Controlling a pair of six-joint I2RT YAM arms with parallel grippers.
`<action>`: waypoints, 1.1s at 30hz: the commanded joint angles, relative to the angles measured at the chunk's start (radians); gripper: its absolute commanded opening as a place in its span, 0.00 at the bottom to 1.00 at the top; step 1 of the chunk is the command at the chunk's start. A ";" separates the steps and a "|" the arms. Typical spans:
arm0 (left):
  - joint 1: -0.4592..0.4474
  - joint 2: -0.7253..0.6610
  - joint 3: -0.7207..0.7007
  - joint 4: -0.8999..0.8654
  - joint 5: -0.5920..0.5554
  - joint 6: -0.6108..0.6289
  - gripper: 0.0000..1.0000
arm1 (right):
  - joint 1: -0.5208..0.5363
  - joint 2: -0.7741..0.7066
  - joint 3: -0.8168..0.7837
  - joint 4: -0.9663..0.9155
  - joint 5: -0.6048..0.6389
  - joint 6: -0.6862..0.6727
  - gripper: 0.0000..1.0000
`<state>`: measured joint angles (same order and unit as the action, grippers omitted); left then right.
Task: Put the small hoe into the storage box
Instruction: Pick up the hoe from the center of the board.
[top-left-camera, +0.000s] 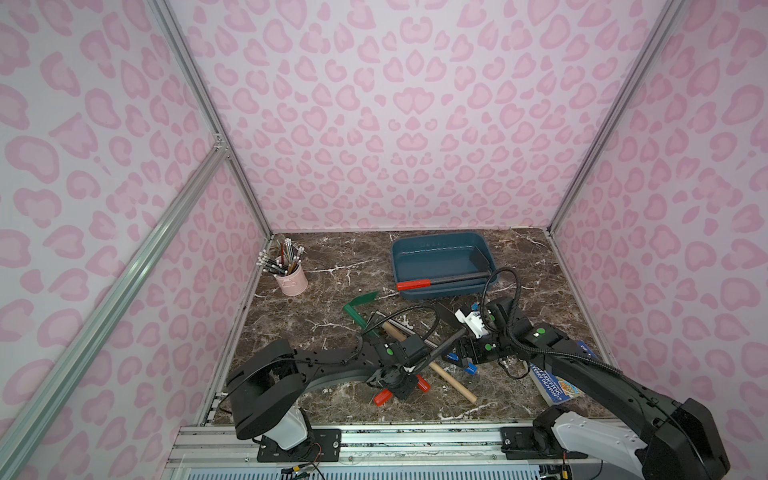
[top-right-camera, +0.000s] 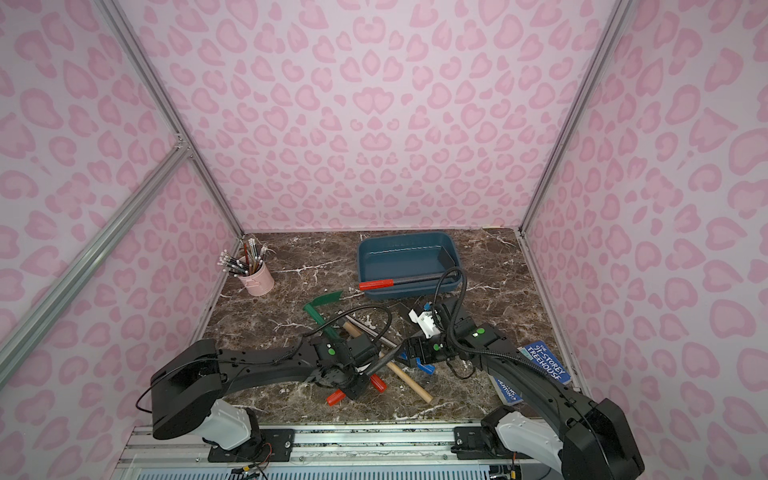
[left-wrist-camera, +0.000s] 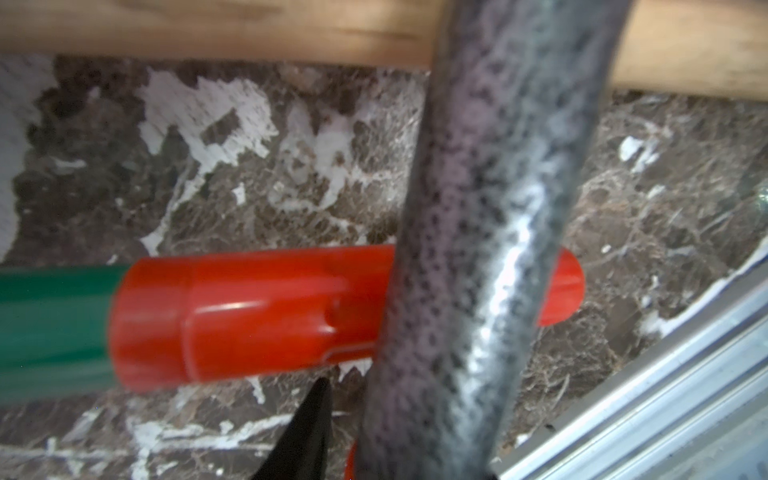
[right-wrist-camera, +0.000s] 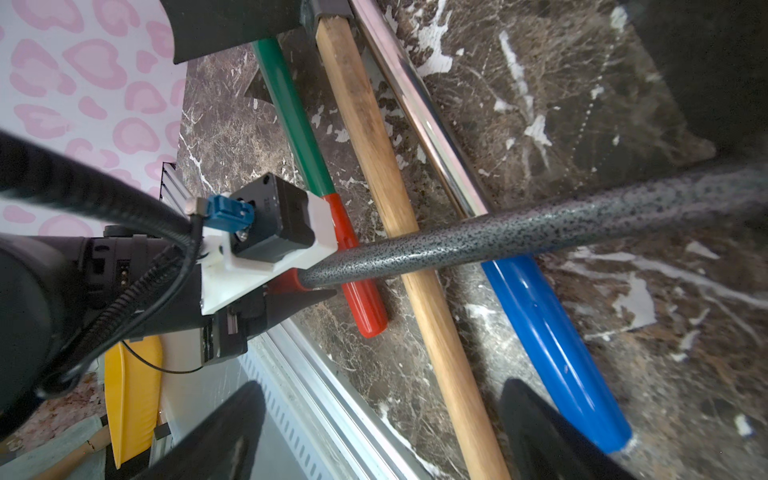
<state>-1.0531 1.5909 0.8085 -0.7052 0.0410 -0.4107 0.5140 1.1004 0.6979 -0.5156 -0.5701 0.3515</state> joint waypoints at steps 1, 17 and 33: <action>0.001 -0.007 0.011 0.030 -0.014 -0.002 0.38 | 0.000 0.003 -0.003 0.021 0.004 0.007 0.93; -0.009 -0.019 0.069 -0.009 -0.033 0.032 0.22 | 0.000 0.024 -0.002 0.043 -0.020 0.000 0.93; -0.009 -0.091 0.105 -0.014 -0.086 0.057 0.04 | 0.000 0.016 -0.004 0.042 -0.018 -0.002 0.93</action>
<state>-1.0622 1.5127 0.8959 -0.7734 -0.0013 -0.3714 0.5140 1.1194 0.6907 -0.4873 -0.5930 0.3584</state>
